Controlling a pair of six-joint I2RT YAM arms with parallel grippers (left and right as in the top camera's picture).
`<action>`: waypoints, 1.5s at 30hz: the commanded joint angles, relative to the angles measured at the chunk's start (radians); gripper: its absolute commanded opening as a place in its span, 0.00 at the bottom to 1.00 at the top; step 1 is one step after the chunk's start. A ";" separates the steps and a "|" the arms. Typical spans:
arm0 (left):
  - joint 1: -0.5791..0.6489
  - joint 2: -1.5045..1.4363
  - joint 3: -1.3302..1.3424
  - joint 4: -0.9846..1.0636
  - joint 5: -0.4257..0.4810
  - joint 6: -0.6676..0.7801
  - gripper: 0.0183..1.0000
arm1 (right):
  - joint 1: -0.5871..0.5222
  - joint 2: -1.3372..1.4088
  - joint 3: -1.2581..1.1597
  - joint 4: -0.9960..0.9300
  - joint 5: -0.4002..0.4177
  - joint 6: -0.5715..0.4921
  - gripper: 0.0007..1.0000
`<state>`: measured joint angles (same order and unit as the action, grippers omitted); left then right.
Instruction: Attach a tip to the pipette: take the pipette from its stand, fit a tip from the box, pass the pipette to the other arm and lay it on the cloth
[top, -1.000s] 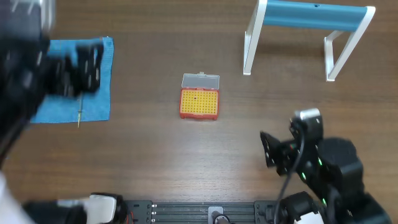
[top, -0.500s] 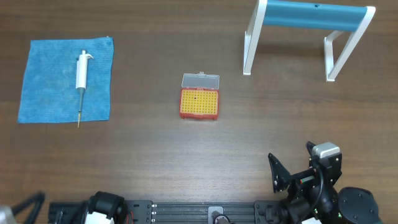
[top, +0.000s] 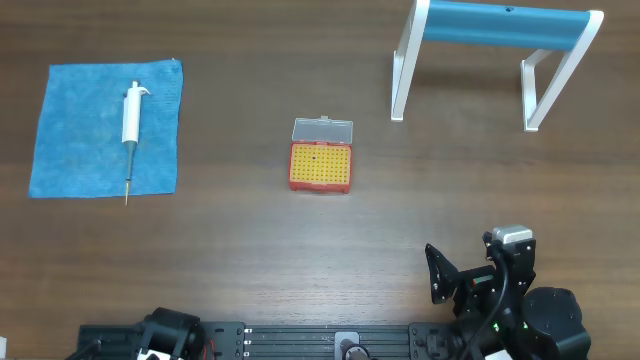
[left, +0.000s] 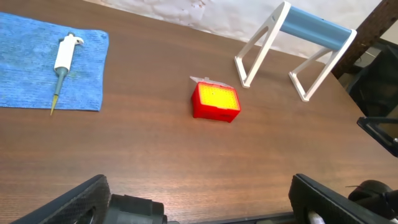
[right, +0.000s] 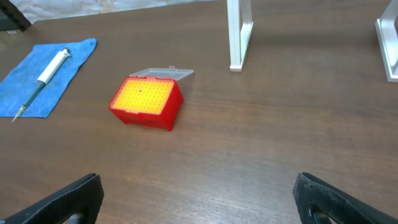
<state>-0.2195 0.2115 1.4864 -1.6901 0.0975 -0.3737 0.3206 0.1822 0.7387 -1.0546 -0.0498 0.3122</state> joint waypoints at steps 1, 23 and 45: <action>-0.004 -0.013 -0.005 -0.003 -0.018 -0.019 0.93 | -0.005 -0.006 -0.003 -0.005 0.020 0.016 1.00; 0.266 -0.031 -0.243 0.197 -0.014 0.059 1.00 | -0.005 -0.006 -0.003 -0.008 0.020 0.016 1.00; 0.226 -0.106 -1.481 2.012 -0.040 0.259 1.00 | -0.005 -0.006 -0.003 -0.008 0.020 0.016 1.00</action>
<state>0.0029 0.1177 0.0193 0.3840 0.0750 -0.1307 0.3206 0.1822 0.7338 -1.0664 -0.0494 0.3164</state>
